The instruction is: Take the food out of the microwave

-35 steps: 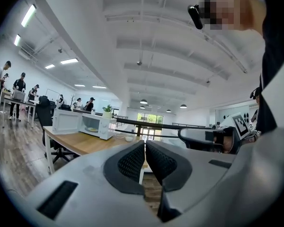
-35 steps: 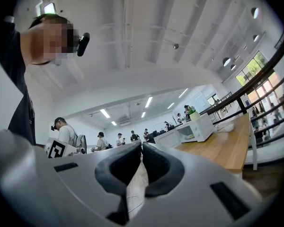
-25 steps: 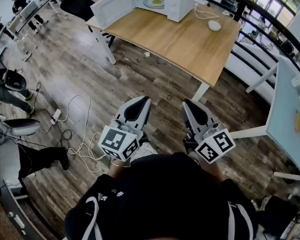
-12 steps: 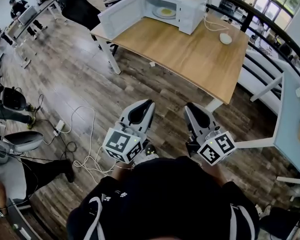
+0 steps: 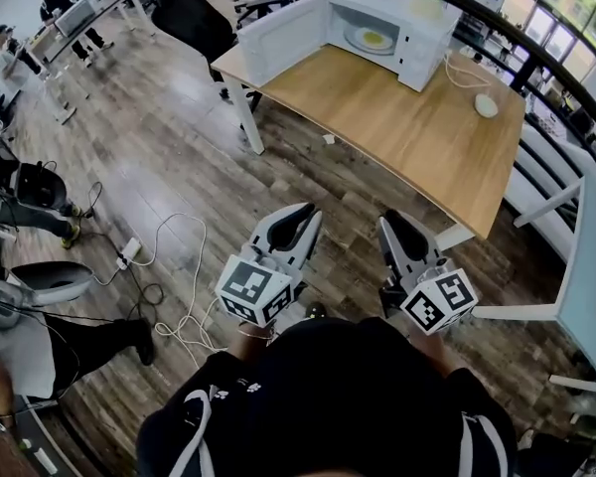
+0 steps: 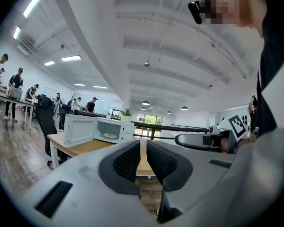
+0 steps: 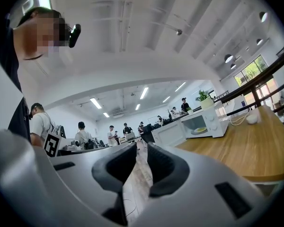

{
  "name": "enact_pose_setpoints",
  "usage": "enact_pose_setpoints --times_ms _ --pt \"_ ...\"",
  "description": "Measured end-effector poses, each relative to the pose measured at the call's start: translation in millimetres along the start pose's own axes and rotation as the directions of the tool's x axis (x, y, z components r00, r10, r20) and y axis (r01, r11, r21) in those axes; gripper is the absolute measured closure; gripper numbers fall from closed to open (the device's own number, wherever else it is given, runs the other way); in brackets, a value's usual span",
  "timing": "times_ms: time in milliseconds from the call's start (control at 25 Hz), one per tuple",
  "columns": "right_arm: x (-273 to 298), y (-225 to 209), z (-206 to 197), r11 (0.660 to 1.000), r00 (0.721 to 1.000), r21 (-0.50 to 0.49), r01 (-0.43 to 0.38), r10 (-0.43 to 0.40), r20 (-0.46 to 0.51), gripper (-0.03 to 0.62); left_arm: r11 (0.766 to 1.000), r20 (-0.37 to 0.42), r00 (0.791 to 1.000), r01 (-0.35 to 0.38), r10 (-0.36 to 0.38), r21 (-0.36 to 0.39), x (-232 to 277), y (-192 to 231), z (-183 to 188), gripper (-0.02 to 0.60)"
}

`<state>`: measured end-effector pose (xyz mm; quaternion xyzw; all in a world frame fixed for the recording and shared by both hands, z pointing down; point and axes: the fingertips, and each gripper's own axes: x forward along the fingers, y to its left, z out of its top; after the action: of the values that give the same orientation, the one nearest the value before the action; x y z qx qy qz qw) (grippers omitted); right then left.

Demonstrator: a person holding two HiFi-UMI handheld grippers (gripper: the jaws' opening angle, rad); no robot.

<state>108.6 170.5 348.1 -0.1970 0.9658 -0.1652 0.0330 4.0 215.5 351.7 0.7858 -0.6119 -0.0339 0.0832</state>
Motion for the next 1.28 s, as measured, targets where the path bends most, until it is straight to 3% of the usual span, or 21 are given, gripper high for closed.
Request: enact_pose_setpoints --times_ms 240,560,960,1280 --pt "36 1 -5 1.0 1.0 0.012 0.013 -0.013 -0.019 0.529 1.0 -0.01 1.0 -0.018 0.018 -0.014 -1 39 1 0.543" --pt "49 -3 -9 0.999 0.998 0.0 0.042 -0.042 -0.04 0.506 1.0 -0.019 1.0 -0.011 0.011 -0.027 3 59 -3 0.512" --pt "102 -53 12 0.999 0.999 0.01 0.044 -0.044 -0.001 0.506 1.0 -0.028 1.0 -0.005 0.004 -0.028 48 100 6 0.483" --pt "155 -108 23 0.998 0.999 0.029 0.053 -0.053 -0.006 0.502 0.999 -0.035 0.999 0.014 -0.015 -0.034 119 141 12 0.479"
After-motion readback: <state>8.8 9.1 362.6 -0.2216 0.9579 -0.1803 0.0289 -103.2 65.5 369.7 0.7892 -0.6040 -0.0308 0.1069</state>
